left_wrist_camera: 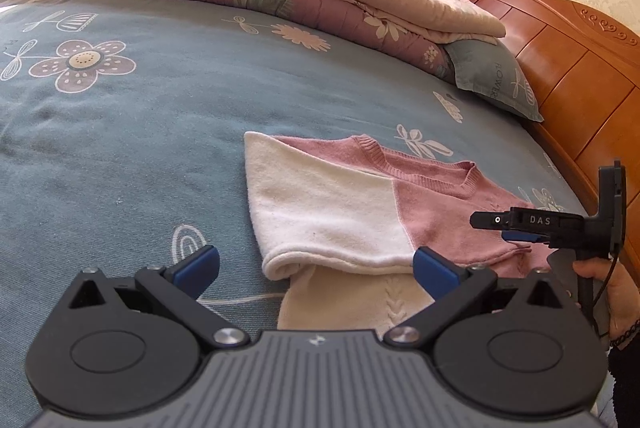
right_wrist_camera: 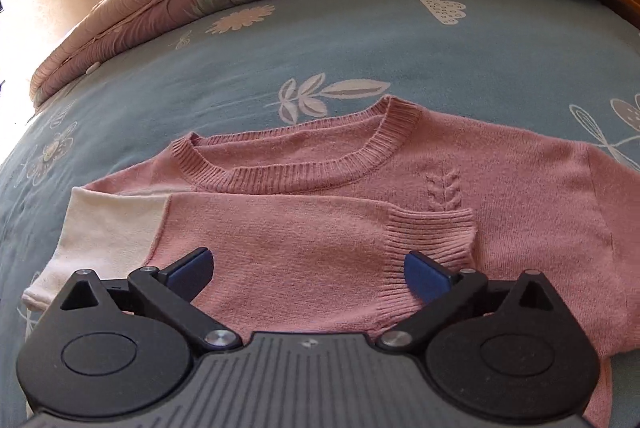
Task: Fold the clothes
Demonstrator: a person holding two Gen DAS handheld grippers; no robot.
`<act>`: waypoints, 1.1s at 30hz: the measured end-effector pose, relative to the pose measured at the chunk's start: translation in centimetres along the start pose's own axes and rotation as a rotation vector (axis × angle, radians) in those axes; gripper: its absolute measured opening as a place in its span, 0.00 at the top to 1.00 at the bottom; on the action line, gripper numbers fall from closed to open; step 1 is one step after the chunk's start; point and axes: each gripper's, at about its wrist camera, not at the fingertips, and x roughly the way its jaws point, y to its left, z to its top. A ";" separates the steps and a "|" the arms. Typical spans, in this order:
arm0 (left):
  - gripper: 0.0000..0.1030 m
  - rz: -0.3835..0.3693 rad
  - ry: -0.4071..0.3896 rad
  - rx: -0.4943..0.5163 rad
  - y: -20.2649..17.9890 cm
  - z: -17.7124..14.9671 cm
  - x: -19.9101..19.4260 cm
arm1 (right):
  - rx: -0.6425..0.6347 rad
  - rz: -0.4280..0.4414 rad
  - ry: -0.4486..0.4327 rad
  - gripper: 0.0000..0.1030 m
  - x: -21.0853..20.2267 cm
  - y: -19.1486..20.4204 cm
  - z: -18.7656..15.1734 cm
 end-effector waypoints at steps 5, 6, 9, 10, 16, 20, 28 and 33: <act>0.01 -0.026 -0.040 -0.097 2.5 0.8 -1.4 | -0.219 0.016 -0.008 0.00 1.4 6.7 -0.4; 0.01 -0.024 -0.046 -0.108 2.9 0.9 -1.6 | -0.251 0.027 0.014 0.00 2.3 7.8 -0.6; 0.01 -0.016 -0.051 -0.118 3.4 1.1 -2.0 | -0.315 -0.014 0.037 0.00 3.9 10.2 -1.4; 0.01 -0.019 -0.054 -0.121 3.6 1.1 -2.2 | -0.328 -0.017 0.020 0.00 3.8 10.8 -1.5; 0.01 -0.024 -0.060 -0.129 4.0 1.3 -2.4 | -0.428 0.059 -0.081 0.00 1.0 15.0 -1.7; 0.01 -0.021 -0.067 -0.135 4.2 1.3 -2.5 | -0.528 0.064 -0.092 0.00 -0.2 17.4 -3.6; 0.01 -0.033 -0.067 -0.129 4.2 1.1 -2.6 | -0.687 -0.106 -0.159 0.00 2.1 20.8 -5.8; 0.01 -0.044 -0.075 -0.135 4.4 1.2 -2.9 | -0.707 -0.105 -0.179 0.08 3.2 22.3 -6.3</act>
